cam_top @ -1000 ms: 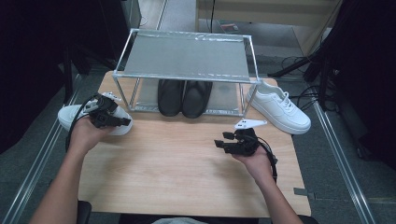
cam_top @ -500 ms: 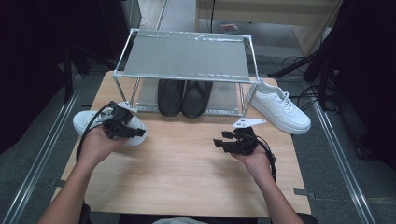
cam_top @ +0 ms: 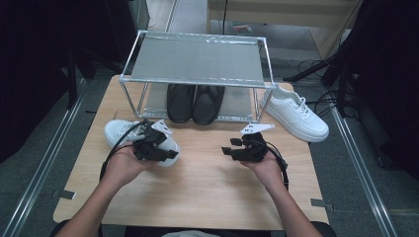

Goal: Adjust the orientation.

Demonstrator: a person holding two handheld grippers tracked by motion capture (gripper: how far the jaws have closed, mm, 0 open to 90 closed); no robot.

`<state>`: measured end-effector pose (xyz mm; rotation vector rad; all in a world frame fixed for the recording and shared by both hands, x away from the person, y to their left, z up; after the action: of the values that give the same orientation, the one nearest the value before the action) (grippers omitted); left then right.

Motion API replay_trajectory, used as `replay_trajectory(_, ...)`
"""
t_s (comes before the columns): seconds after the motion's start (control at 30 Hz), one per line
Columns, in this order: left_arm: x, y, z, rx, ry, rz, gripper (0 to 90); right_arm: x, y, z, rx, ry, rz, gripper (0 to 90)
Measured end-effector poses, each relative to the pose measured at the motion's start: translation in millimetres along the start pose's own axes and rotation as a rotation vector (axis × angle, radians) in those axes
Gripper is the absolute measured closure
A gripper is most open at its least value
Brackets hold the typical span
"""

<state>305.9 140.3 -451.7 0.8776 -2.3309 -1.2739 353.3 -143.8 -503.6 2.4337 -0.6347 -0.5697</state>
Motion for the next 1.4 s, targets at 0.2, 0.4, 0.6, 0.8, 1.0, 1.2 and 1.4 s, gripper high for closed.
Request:
replay_trajectory(0.2,23.4,-12.8,-9.8,0.009,-0.014,0.074,74.2,2.6,2.9,1.3,0.004,-0.006,0.006,48.4)
replay_trajectory(0.4,42.6,-29.2,-17.2,-0.011,-0.052,0.101,74.1,3.3,4.9,2.9,0.006,-0.014,0.014,48.4)
replay_trajectory(0.6,55.2,-52.5,-24.2,-0.011,-0.076,0.127,74.3,3.4,5.2,5.3,0.002,-0.016,0.020,48.4)
replay_trajectory(0.8,57.2,-71.2,-25.4,-0.036,-0.086,0.130,73.4,3.1,6.6,7.7,-0.003,-0.017,0.022,48.4)
replay_trajectory(1.0,58.7,-78.3,-24.9,-0.055,-0.130,0.129,73.5,4.1,7.5,9.9,-0.003,-0.026,0.025,48.3)
replay_trajectory(1.2,56.0,-73.8,-25.3,-0.028,-0.120,0.133,68.9,2.1,7.3,10.9,-0.005,-0.013,0.031,48.2)
replay_trajectory(1.4,47.8,-56.1,-22.6,0.002,-0.119,0.126,61.0,0.6,5.7,12.0,-0.014,-0.013,0.026,48.1)
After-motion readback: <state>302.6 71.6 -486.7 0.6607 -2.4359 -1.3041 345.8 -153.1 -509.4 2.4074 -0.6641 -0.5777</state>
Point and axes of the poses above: each handheld gripper's, and its own axes: y roughly backward along the jaws, z roughly out of its underside, x roughly to its right, the point moved 2 cm from there along -y, roughly forward along the jaws, and after that the axes turned 6 degrees about -z, right-handed, at the moved point
